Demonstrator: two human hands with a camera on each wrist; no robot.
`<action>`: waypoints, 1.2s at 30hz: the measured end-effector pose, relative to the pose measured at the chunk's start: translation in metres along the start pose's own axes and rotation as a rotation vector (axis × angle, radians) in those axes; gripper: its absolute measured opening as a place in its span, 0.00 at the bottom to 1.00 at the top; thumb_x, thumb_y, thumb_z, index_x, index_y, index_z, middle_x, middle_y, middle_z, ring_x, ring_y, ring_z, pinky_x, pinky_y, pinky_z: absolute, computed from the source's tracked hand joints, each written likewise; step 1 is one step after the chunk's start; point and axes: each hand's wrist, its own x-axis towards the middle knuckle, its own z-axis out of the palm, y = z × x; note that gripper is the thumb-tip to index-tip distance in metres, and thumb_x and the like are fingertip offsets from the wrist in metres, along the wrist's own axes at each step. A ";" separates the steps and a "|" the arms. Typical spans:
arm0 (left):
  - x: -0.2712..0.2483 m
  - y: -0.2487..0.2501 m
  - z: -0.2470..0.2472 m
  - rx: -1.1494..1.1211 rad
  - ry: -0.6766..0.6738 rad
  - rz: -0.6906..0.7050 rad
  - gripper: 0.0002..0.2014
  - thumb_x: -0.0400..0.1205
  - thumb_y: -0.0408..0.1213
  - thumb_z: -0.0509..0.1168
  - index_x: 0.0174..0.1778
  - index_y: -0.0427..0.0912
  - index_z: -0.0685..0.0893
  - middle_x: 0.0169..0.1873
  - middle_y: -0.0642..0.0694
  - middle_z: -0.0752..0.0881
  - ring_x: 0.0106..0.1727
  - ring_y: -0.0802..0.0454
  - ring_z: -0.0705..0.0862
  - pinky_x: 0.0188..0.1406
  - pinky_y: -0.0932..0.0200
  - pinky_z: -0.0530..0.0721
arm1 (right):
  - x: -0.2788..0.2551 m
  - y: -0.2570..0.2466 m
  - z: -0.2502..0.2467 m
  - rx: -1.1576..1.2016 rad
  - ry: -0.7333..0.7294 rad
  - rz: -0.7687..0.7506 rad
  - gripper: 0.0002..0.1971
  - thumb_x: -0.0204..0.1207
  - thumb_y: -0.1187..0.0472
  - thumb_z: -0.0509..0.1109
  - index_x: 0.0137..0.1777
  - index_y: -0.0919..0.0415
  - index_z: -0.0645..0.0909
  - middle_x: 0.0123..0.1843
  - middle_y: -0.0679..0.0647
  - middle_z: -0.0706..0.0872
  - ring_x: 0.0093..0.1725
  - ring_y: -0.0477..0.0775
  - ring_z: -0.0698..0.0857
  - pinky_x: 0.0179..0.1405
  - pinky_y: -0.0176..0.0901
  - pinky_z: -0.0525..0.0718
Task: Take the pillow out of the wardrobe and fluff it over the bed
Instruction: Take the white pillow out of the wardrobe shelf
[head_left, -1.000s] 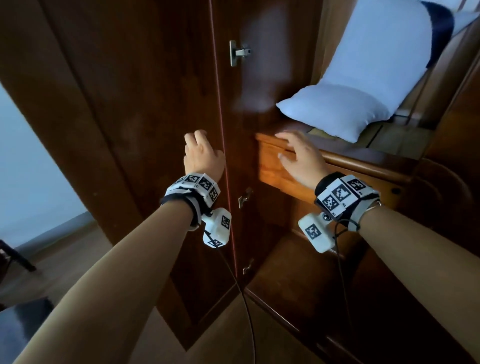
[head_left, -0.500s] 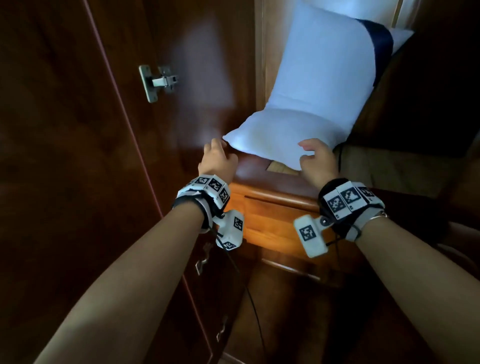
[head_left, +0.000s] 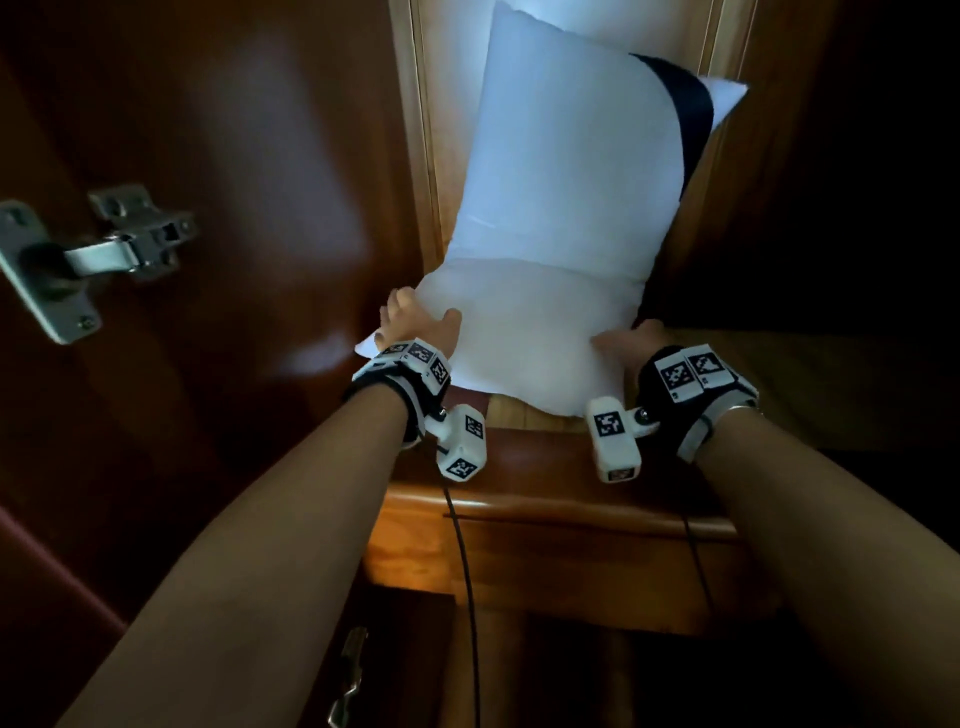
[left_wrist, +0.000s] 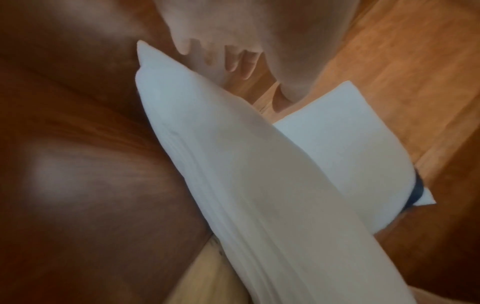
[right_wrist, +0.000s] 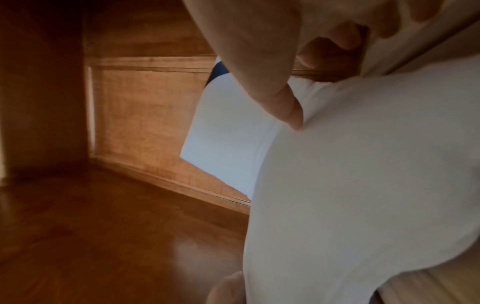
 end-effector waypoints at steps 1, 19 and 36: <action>0.010 -0.003 0.003 -0.021 -0.037 -0.060 0.38 0.74 0.51 0.65 0.78 0.39 0.63 0.79 0.40 0.70 0.80 0.36 0.67 0.77 0.35 0.68 | 0.003 -0.001 0.002 -0.011 -0.080 0.038 0.33 0.74 0.56 0.74 0.75 0.69 0.66 0.74 0.62 0.73 0.78 0.65 0.70 0.77 0.57 0.71; 0.025 0.008 -0.012 -0.101 -0.271 -0.076 0.24 0.78 0.47 0.71 0.65 0.35 0.81 0.63 0.37 0.85 0.64 0.36 0.84 0.60 0.51 0.80 | -0.040 -0.029 0.012 0.203 -0.560 0.207 0.09 0.80 0.58 0.69 0.43 0.65 0.81 0.35 0.60 0.89 0.40 0.59 0.83 0.45 0.55 0.82; -0.136 -0.019 -0.098 -0.635 -0.013 0.021 0.05 0.74 0.37 0.75 0.34 0.48 0.86 0.47 0.36 0.91 0.53 0.37 0.90 0.59 0.36 0.88 | -0.199 -0.016 -0.003 0.395 -0.041 -0.440 0.14 0.69 0.73 0.76 0.39 0.56 0.76 0.50 0.57 0.86 0.56 0.58 0.85 0.61 0.51 0.84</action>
